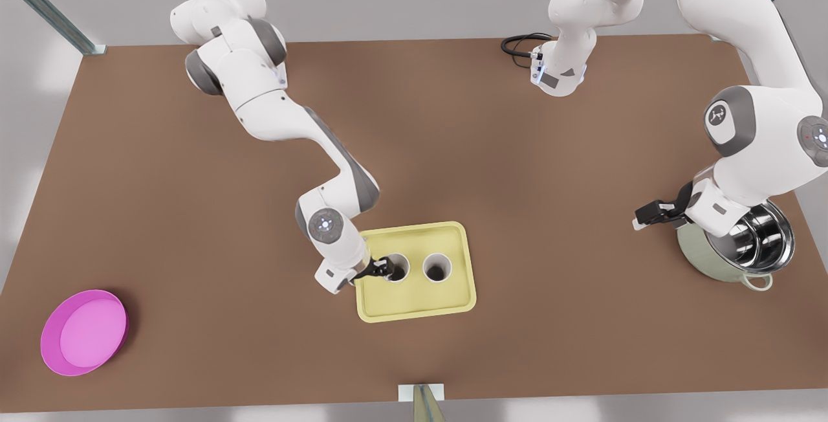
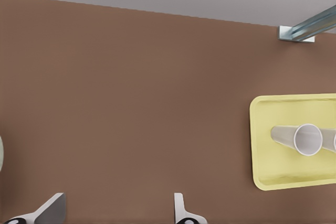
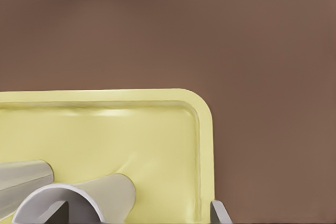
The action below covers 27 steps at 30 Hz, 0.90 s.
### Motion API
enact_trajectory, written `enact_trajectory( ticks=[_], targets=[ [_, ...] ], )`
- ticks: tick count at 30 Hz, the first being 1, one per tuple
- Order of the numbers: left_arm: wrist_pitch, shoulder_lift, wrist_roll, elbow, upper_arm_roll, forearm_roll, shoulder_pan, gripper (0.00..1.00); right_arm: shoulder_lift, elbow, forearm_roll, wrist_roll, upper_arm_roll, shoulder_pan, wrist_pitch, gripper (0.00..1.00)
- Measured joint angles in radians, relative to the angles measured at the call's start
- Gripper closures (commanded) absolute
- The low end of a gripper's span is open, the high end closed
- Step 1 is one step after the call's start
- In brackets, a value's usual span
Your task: Use the left arm to pick up the white IKEA cup from the tray and place it on the middle-left position; use the right arm to pick up the white IKEA cup from the tray and place it on the middle-right position
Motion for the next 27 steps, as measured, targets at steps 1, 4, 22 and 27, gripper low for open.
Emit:
enact_trajectory(
  ticks=[1,4,22,27],
  targets=[
    [0.0,0.0,0.001,0.0,0.0,0.0,0.001,0.0,-0.001,-0.005,-0.004,0.005,0.0,0.0,-0.008,0.0],
    [0.0,0.0,0.002,0.0,0.0,-0.001,0.003,0.0,-0.004,-0.01,-0.01,0.018,0.001,0.005,-0.043,0.0],
    [0.002,0.0,0.009,0.002,-0.001,-0.002,0.011,0.0,0.074,-0.01,-0.01,0.069,0.007,0.062,-0.084,0.53],
    [0.002,0.0,0.01,0.012,-0.001,-0.002,0.013,0.0,0.074,-0.006,0.001,0.071,0.004,0.06,-0.072,0.76]
  ],
)
